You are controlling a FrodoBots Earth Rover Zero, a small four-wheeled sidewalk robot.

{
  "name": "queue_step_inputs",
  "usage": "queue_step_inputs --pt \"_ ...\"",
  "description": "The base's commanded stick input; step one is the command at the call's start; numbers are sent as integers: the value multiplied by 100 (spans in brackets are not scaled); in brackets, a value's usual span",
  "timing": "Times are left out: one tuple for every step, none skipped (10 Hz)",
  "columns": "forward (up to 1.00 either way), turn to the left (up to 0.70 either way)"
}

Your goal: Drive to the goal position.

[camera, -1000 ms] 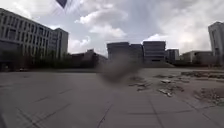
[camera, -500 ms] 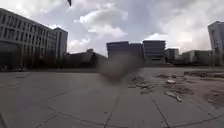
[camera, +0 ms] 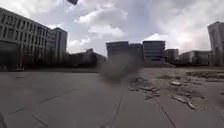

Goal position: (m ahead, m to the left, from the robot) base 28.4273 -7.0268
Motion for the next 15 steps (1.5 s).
queue_step_inputs --pt "70 0" --pt "70 0" --pt "70 0" --pt "70 0" --pt "70 0" --pt "70 0" --pt "70 1" --pt "70 13" --pt "70 31" --pt "70 23" --pt "70 9" --pt "70 0" --pt "70 2" --pt "70 2" --pt "70 3"
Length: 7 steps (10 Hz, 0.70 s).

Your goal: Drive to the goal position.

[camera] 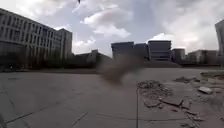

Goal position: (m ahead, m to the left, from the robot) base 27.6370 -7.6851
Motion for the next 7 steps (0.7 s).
queue_step_inputs --pt "70 3" --pt "70 2" --pt "70 2" --pt "70 2" --pt "70 3" --pt "70 3" --pt "70 18"
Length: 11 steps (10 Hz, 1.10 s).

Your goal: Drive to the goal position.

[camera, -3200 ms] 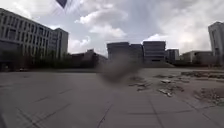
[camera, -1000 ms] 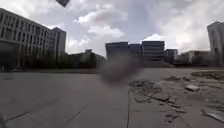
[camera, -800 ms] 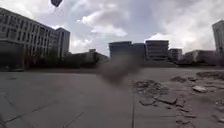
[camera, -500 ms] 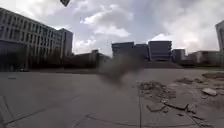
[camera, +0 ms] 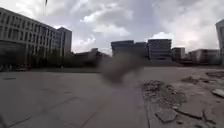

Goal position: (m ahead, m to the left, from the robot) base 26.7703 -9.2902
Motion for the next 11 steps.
queue_step_inputs --pt "70 34" --pt "70 33" --pt "70 16" --pt "70 4" --pt "70 2" --pt "70 1" --pt "70 0" --pt "70 0" --pt "70 0" --pt "70 0" --pt "70 -1"
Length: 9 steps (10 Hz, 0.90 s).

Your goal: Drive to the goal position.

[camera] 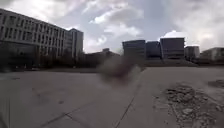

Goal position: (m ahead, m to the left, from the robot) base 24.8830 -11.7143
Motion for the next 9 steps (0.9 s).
queue_step_inputs --pt "70 -2" --pt "70 -2" --pt "70 -2" --pt "70 -2" --pt "70 -2" --pt "70 -2" --pt "70 -2" --pt "70 -2" --pt "70 -2"
